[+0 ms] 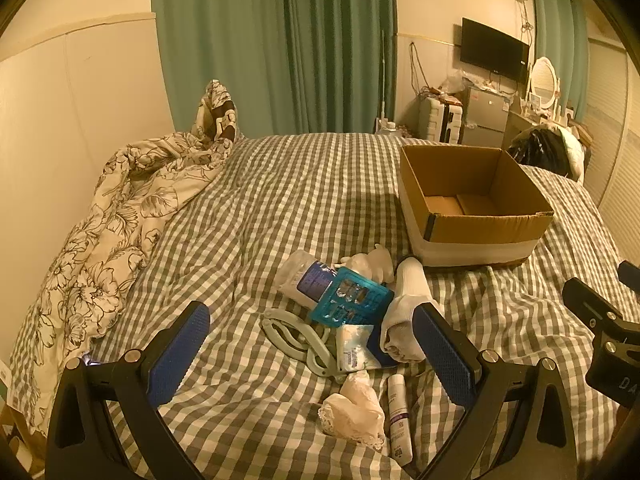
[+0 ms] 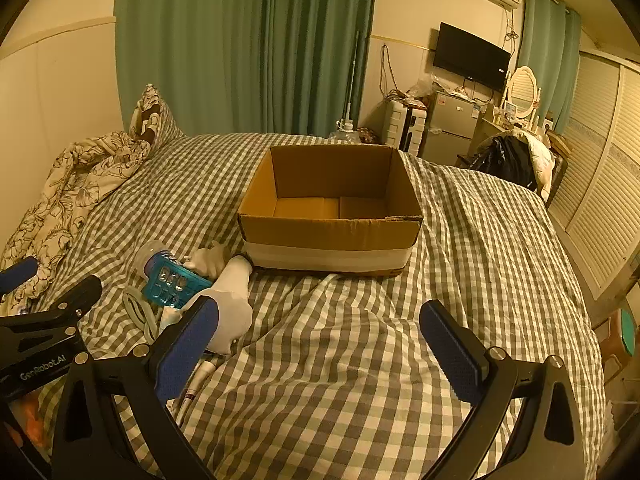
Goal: Organize objects
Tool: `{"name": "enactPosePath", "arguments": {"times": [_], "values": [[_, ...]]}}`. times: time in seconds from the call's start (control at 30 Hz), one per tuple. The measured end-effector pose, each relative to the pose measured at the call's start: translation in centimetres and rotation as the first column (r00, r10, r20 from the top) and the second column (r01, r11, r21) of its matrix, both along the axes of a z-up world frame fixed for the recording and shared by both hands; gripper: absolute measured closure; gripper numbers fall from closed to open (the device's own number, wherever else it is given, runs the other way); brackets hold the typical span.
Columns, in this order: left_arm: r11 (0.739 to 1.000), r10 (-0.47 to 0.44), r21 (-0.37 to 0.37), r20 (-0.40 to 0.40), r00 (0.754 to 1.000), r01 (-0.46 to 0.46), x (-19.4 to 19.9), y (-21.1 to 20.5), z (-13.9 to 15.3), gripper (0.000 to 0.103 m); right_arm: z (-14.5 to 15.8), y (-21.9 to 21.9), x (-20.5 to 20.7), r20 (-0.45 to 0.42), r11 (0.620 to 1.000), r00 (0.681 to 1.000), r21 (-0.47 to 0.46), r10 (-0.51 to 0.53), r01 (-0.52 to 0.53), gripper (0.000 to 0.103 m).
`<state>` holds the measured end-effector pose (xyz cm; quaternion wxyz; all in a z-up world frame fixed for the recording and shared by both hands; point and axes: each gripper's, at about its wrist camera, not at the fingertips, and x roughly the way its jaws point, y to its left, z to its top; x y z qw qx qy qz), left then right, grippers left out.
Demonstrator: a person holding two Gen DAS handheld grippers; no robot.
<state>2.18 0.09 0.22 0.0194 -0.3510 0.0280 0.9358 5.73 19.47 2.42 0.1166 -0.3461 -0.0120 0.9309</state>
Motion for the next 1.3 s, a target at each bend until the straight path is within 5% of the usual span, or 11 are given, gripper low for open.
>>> {"name": "enactPosePath", "arguments": {"times": [0.63,1.03,1.13,1.2,1.3], "values": [[1.000,-0.007,0.005,0.012,1.000,0.007,2.2,-0.7,0.2,0.000,1.7,-2.2,2.2,-0.030,0.998,0.999,0.050,0.034,-0.032,0.000],[0.996,-0.059,-0.054,0.195,0.979,0.071,0.6,1.8,-7.7,0.001,-0.5,-1.6,1.2,0.044,0.999,0.998,0.000,0.049,-0.049,0.000],[0.993,-0.082,-0.065,0.261,0.962,0.103,0.0,2.6,-10.2,0.022,-1.6,-1.2,0.6,0.079,0.999,0.996,-0.018,0.045,-0.044,0.000],[0.990,-0.115,-0.042,0.326,0.938,0.136,-0.6,2.8,-11.8,0.062,-2.4,-1.0,0.0,0.105,0.999,0.993,-0.030,0.044,-0.041,0.000],[0.987,-0.161,0.046,0.379,0.911,0.155,-1.2,2.2,-12.6,0.081,-3.2,-1.1,-1.2,0.150,0.997,0.987,-0.063,0.054,-0.045,0.000]]}}
